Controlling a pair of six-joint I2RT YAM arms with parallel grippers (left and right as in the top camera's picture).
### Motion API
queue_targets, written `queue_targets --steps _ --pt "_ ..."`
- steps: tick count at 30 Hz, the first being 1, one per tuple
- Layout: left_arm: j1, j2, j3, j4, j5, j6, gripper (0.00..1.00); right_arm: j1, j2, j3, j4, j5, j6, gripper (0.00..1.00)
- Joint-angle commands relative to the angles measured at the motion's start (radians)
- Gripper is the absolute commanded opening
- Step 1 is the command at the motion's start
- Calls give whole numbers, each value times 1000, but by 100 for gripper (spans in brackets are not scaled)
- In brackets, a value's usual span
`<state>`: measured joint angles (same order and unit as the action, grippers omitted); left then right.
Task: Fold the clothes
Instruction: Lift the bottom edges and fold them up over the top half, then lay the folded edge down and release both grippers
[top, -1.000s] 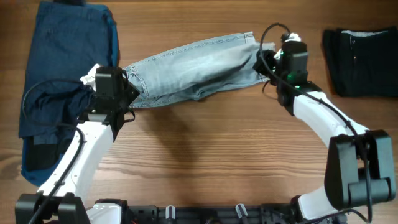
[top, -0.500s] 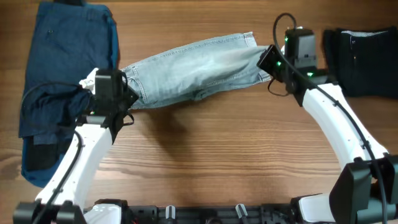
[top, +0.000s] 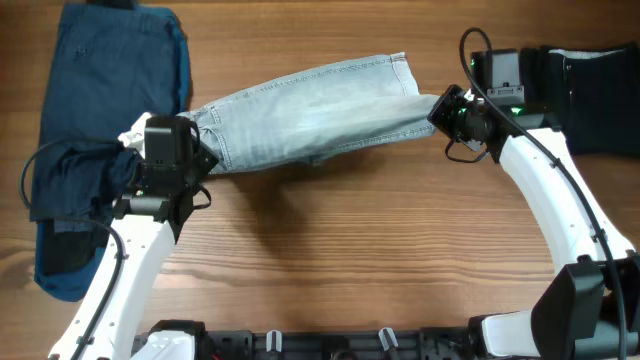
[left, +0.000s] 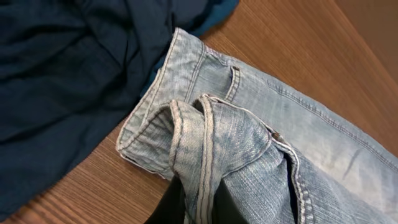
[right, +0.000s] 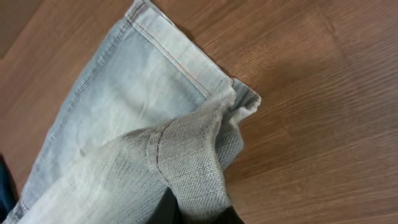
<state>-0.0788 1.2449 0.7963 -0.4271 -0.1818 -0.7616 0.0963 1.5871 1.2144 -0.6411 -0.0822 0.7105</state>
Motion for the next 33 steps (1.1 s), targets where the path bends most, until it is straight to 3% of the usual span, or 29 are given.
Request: queue_targets --steps 1,15,33 --pt "5 15 29 7 -108 -3 4 -10 -6 22 26 31 11 4" --pt "5 83 29 18 -48 -10 4 -10 3 69 -182 70 -31 4" --pt "5 242 29 211 -89 -10 4 -8 272 69 169 -25 -30 4"
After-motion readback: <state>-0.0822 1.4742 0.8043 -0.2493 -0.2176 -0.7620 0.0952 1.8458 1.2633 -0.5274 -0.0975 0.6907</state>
